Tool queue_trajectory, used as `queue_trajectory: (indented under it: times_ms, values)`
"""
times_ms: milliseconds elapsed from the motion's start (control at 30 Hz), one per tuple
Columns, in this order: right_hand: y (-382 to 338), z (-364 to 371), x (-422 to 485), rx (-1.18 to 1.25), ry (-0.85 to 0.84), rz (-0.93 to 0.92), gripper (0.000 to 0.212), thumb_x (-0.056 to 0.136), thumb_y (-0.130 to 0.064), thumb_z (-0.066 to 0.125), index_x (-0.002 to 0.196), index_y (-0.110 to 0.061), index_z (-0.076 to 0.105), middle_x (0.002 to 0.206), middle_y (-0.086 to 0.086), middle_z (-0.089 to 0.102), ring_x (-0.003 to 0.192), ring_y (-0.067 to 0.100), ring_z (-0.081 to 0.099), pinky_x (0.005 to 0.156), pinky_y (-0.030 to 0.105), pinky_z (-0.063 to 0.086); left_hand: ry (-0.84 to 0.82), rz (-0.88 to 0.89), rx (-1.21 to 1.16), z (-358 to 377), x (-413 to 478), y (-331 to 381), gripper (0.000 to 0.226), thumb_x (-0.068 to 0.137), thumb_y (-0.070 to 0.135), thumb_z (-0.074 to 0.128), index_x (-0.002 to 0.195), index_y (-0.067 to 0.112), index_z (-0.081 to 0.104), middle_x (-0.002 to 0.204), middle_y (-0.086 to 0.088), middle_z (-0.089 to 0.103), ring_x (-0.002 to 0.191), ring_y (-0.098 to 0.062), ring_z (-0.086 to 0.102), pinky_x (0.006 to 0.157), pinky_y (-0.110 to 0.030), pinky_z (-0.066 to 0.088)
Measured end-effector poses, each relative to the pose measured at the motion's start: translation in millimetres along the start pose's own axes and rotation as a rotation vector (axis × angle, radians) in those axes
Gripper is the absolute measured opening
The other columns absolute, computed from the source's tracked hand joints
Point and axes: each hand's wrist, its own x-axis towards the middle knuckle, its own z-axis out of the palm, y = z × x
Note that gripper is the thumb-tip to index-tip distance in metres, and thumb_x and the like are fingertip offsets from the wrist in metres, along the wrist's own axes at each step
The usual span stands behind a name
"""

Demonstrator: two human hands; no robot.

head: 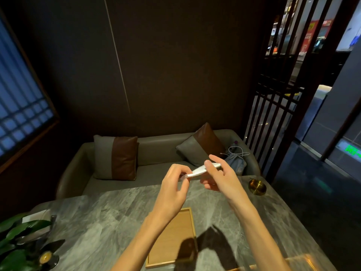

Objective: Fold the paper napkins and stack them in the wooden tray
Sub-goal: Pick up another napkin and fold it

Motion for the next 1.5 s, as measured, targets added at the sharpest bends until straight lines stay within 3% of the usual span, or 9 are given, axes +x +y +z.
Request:
queue_trajectory:
  times_ms: [267,500,600,733,1100,1133,1167,1333,1500]
  values:
    - [3,-4,-5,0.024,0.026,-0.130,0.077,0.092,-0.012,0.069,0.153,-0.035,0.027,0.084,0.005,0.078,0.081,0.011,0.076,0.068,0.018,0.058,0.006,-0.311,-0.358,-10,-6,7,0.034,0.095,0.009,0.052,0.121,0.030,0.053,0.127,0.008,0.057,0.122,-0.006,0.054,0.104,-0.022,0.044]
    - [8,-1,-6,-0.015,-0.100,-0.229,0.069,0.094,-0.009,0.065,0.150,-0.033,0.034,0.060,-0.011,0.067,0.058,-0.002,0.062,0.062,0.012,0.051,-0.113,-0.497,-0.481,-13,2,5,0.015,0.102,0.027,0.058,0.107,0.031,0.071,0.103,0.009,0.078,0.095,-0.010,0.075,0.078,-0.028,0.063]
    - [10,4,-10,-0.080,-0.086,-0.288,0.058,0.095,-0.008,0.064,0.141,-0.039,0.047,0.077,-0.010,0.072,0.074,0.005,0.068,0.068,0.020,0.057,-0.015,-0.460,-0.400,-11,1,5,0.021,0.101,0.024,0.061,0.093,0.041,0.072,0.089,0.014,0.077,0.083,-0.005,0.073,0.064,-0.015,0.058]
    - [12,9,-12,-0.205,-0.010,-0.336,0.035,0.096,-0.012,0.063,0.113,-0.041,0.066,0.115,-0.017,0.070,0.109,0.008,0.065,0.090,0.020,0.055,0.003,-0.446,-0.428,-11,0,2,0.034,0.100,0.021,0.062,0.128,0.039,0.055,0.081,0.007,0.074,0.074,-0.004,0.070,0.064,-0.014,0.057]
    - [38,22,-25,-0.256,-0.227,-0.207,0.052,0.098,-0.010,0.056,0.143,-0.036,0.047,0.141,-0.030,0.047,0.117,-0.001,0.059,0.085,0.004,0.048,-0.149,-0.429,-0.334,-29,-40,-22,0.036,0.097,0.014,0.064,0.126,0.035,0.064,0.134,0.016,0.061,0.105,-0.009,0.063,0.082,-0.027,0.058]
    - [45,25,-28,-0.236,-0.241,-0.178,0.055,0.099,-0.010,0.057,0.146,-0.036,0.045,0.140,-0.032,0.050,0.117,0.016,0.028,0.081,0.008,0.050,-0.162,-0.460,-0.319,-29,-46,-27,0.040,0.096,0.016,0.065,0.130,0.037,0.061,0.139,0.017,0.058,0.116,-0.009,0.059,0.089,-0.029,0.057]
    - [53,29,-31,-0.230,-0.260,-0.147,0.058,0.098,-0.010,0.057,0.148,-0.037,0.042,0.137,-0.029,0.055,0.072,-0.005,0.038,0.076,0.014,0.052,-0.171,-0.482,-0.308,-29,-54,-31,0.042,0.096,0.018,0.066,0.133,0.038,0.059,0.143,0.018,0.055,0.124,-0.008,0.055,0.096,-0.029,0.054]
    - [106,42,-44,-0.229,-0.337,0.009,0.062,0.094,-0.010,0.057,0.142,-0.046,0.045,0.087,-0.034,0.059,0.058,-0.002,0.048,0.064,0.016,0.050,-0.185,-0.579,-0.310,-27,-99,-57,0.055,0.096,0.007,0.063,0.143,0.036,0.053,0.149,0.020,0.051,0.132,-0.004,0.050,0.104,-0.027,0.047]
    - [195,57,-67,-0.206,-0.244,0.227,0.050,0.088,0.002,0.058,0.121,-0.035,0.066,0.125,-0.014,0.065,0.099,-0.006,0.063,0.075,0.006,0.050,-0.209,-0.771,-0.304,5,-176,-102,0.067,0.092,-0.017,0.050,0.149,0.017,0.045,0.142,0.005,0.046,0.108,-0.013,0.055,0.090,-0.035,0.055]
